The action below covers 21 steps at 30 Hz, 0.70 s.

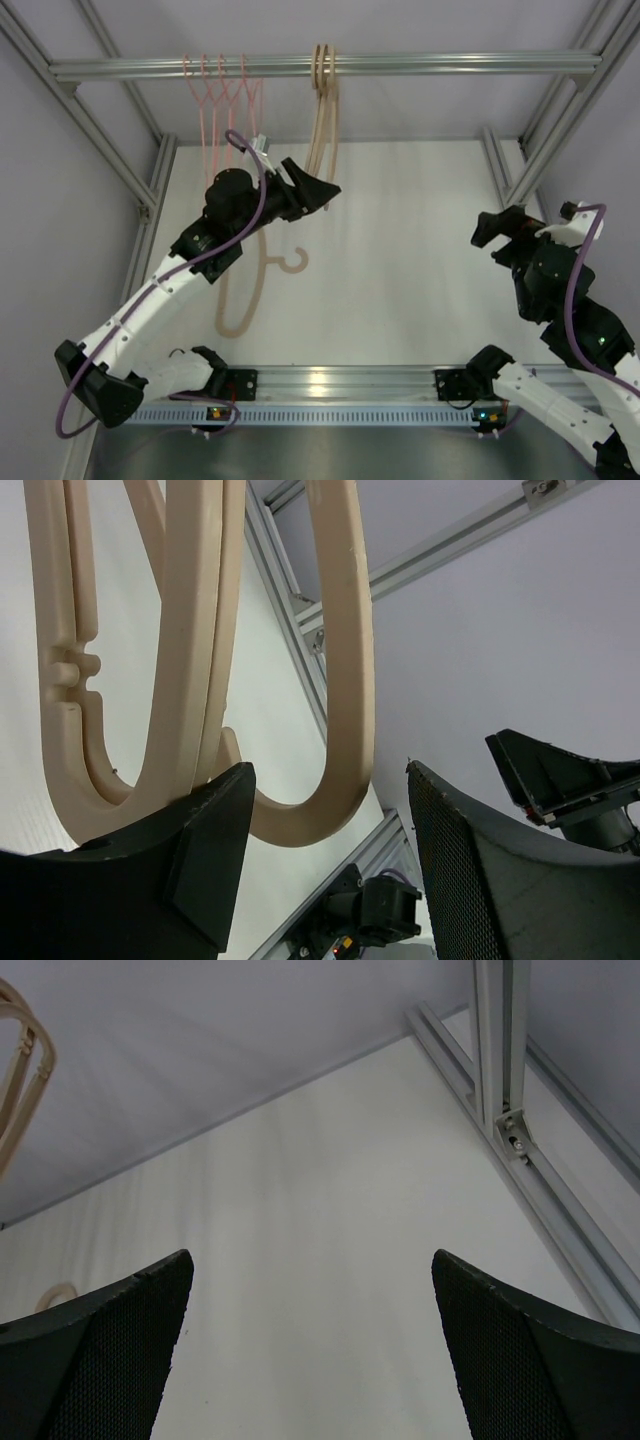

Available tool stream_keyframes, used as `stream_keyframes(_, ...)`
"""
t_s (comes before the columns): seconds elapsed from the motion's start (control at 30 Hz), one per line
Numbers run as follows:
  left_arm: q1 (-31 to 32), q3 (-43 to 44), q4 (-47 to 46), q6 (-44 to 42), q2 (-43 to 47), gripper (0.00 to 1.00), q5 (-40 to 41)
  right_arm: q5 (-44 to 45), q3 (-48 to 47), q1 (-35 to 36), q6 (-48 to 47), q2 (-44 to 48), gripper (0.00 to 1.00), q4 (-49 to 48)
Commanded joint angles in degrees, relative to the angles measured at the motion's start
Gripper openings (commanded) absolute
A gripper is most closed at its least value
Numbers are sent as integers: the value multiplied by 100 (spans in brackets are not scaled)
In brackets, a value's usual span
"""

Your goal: Organize the hangers

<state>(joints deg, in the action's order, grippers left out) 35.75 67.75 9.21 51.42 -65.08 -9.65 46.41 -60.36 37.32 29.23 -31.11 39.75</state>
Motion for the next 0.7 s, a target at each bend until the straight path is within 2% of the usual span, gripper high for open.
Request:
stream_keyframes(0.0,29,248,37,-228,197,67,-125,-53,59,-85,74,-26,100,-116)
stream_keyframes(0.27,29,336,519,-729,619,67,-125,-106,200,-85,30,44,100,-187)
stream_keyframes(0.47,55,344,958,-1106,873,67,-442,-150,332,-85,-5,79,99,-274)
stream_keyframes(0.53,73,388,1579,-1256,953,66,-232,-185,384,-85,-5,97,99,-309)
stream_keyframes(0.57,81,415,1862,-1353,1066,66,213,-203,402,-85,-14,114,99,-318)
stream_keyframes(0.67,99,415,2786,-1441,1339,63,901,-203,507,-85,-49,167,99,-345)
